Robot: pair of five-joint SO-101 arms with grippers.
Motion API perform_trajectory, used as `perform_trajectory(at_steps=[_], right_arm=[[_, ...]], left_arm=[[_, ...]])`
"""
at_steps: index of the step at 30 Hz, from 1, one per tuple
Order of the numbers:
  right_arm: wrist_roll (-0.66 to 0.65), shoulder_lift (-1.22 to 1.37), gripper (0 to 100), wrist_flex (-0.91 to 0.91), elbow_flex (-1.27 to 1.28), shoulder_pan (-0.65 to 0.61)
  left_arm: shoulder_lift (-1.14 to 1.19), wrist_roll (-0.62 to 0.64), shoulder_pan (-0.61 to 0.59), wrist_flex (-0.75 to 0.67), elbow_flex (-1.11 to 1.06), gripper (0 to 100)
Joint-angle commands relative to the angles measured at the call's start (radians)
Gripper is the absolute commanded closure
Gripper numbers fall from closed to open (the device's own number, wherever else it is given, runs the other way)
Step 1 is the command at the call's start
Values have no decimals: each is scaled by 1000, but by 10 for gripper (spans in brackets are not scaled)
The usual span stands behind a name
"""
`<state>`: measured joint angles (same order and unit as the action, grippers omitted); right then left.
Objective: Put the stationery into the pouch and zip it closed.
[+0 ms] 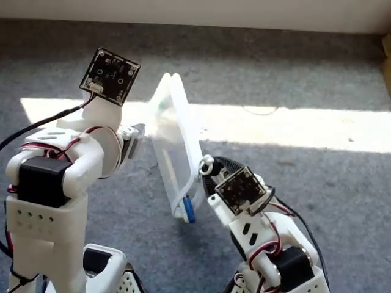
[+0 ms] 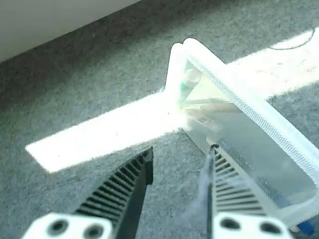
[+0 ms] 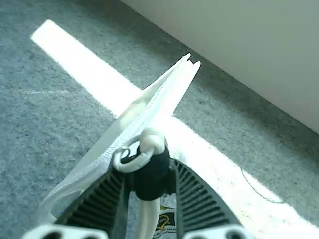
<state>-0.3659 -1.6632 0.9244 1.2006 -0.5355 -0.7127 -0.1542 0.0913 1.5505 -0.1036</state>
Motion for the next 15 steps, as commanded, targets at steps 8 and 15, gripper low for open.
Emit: perform_trajectory(at_steps=[8,15], right_arm=[[6,601,994,-53,-618,7],[6,998,994,-50,-960,7]], left_arm=[[-320,6,-4,18,-168,818],[-461,5,-4,0,-303,817]])
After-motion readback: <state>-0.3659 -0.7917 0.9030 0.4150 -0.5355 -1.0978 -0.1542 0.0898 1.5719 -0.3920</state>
